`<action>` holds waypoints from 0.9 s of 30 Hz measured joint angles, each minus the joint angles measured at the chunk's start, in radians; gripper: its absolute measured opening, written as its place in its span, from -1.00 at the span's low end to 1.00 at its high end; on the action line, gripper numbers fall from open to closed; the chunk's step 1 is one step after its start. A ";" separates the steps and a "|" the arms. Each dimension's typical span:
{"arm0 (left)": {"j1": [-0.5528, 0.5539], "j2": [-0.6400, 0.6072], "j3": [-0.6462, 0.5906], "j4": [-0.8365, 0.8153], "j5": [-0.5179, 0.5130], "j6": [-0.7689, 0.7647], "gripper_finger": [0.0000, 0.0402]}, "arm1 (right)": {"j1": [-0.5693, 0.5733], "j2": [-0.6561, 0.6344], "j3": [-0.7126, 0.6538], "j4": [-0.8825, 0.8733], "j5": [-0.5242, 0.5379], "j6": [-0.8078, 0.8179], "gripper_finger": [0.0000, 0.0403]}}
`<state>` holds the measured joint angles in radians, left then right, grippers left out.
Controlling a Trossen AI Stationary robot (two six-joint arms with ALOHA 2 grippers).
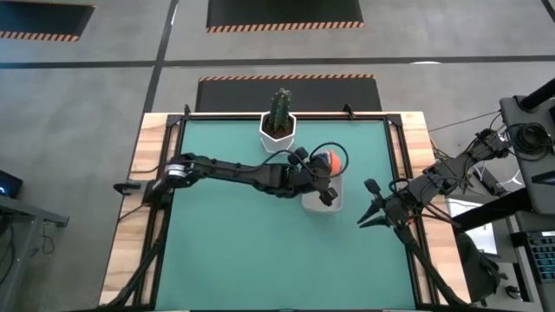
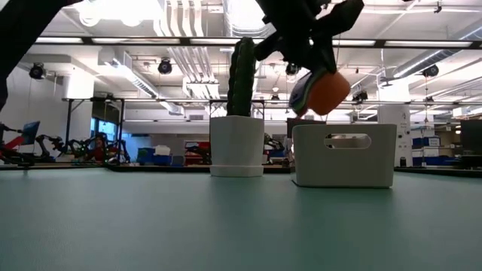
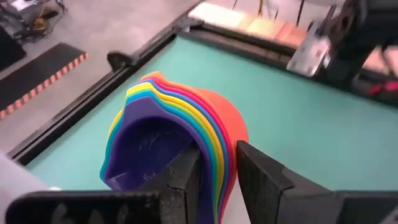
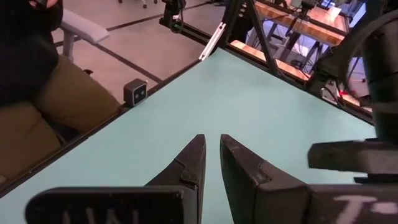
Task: Nest measuring cups in basket
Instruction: Put the stacked measuring cups into the gray bin
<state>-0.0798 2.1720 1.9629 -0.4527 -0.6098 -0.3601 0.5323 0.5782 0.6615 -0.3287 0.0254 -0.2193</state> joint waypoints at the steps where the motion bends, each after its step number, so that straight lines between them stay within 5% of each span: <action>1: -0.001 0.015 0.028 -0.041 -0.002 -0.002 -0.61 | 0.000 -0.006 -0.001 -0.002 0.000 0.000 -0.81; 13: -0.007 0.258 0.393 -0.398 -0.005 -0.106 -0.61 | 0.038 -0.102 -0.018 -0.030 -0.007 0.011 -0.81; 27: -0.007 0.293 0.359 -0.356 0.025 -0.134 -0.61 | 0.039 -0.108 -0.025 -0.034 0.000 0.019 -0.81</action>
<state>-0.0868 2.4650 2.3215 -0.8086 -0.5846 -0.4944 0.5716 0.4706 0.6363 -0.3626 0.0257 -0.2005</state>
